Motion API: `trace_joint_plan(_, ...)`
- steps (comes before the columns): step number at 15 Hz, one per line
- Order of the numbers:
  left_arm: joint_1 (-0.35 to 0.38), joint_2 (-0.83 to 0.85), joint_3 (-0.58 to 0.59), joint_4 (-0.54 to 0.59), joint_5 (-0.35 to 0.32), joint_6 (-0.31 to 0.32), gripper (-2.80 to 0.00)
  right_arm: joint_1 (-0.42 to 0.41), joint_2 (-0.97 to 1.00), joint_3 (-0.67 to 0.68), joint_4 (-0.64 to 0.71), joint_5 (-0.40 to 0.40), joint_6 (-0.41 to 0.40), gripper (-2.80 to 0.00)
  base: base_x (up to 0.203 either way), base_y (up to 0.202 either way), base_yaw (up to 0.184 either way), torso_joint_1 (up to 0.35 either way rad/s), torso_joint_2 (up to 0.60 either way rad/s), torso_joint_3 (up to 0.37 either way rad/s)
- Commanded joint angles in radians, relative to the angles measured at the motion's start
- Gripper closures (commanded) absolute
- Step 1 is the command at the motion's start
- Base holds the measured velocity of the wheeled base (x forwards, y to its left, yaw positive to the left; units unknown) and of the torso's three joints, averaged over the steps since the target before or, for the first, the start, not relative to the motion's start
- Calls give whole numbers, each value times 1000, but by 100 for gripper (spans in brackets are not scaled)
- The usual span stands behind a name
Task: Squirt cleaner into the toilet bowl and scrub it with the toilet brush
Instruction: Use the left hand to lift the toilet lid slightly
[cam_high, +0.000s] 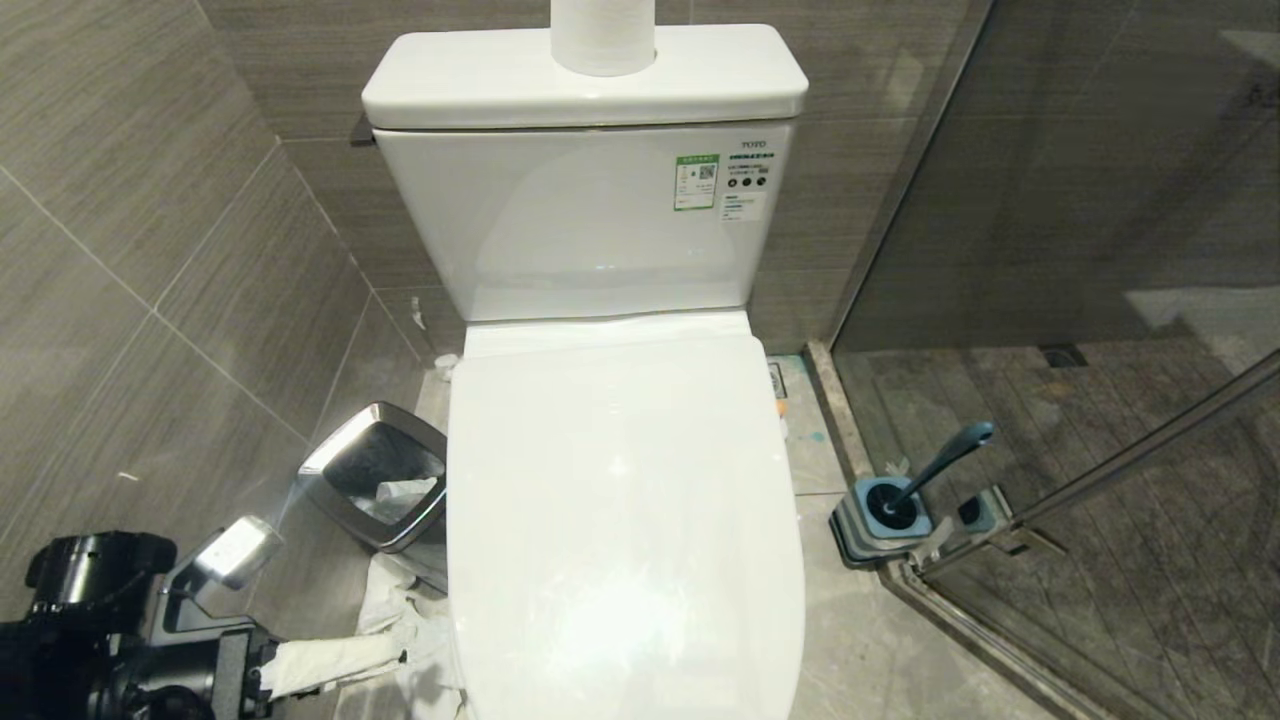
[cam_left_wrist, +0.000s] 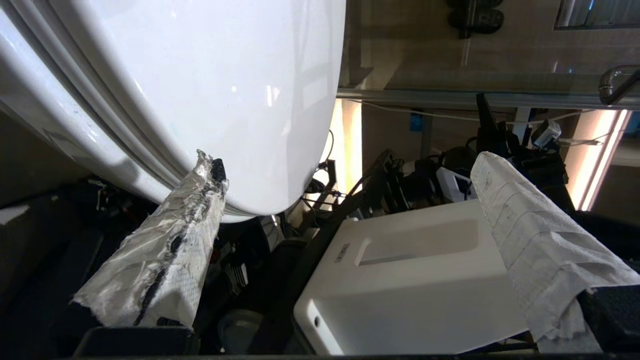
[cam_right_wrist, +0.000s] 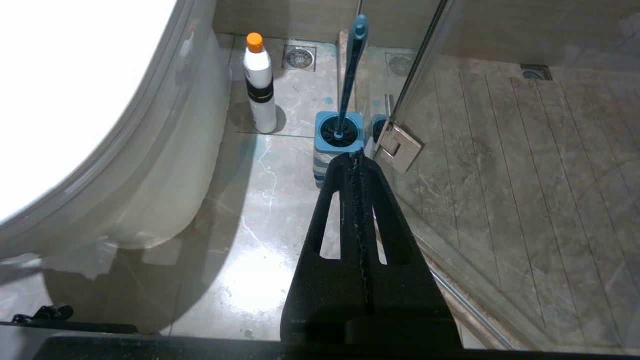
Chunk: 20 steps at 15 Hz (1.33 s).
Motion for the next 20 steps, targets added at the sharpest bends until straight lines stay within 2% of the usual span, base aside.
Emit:
trace_joint_plan(1, -5, 23, 5, -1, -8, -1, -280, 0, 2, 1, -1, 0, -1, 0, 0, 0, 0, 0, 0, 0)
trace_joint_plan(7, -4, -25, 49, 0, -7, -3, -280, 0, 2, 0, -1, 1, -1, 0, 0, 0, 0, 0, 0, 0)
trace_joint_plan(11, -5, -48, 54, 3, -7, -7, -280, 0, 2, -1, -1, 0, -1, 0, -67, 0, 0, 3, 2, 3)
trace_joint_plan(20, 2, -46, 50, 5, -8, -14, -280, 0, 2, 1, -1, 0, -1, 0, 0, 0, 0, 0, 0, 0)
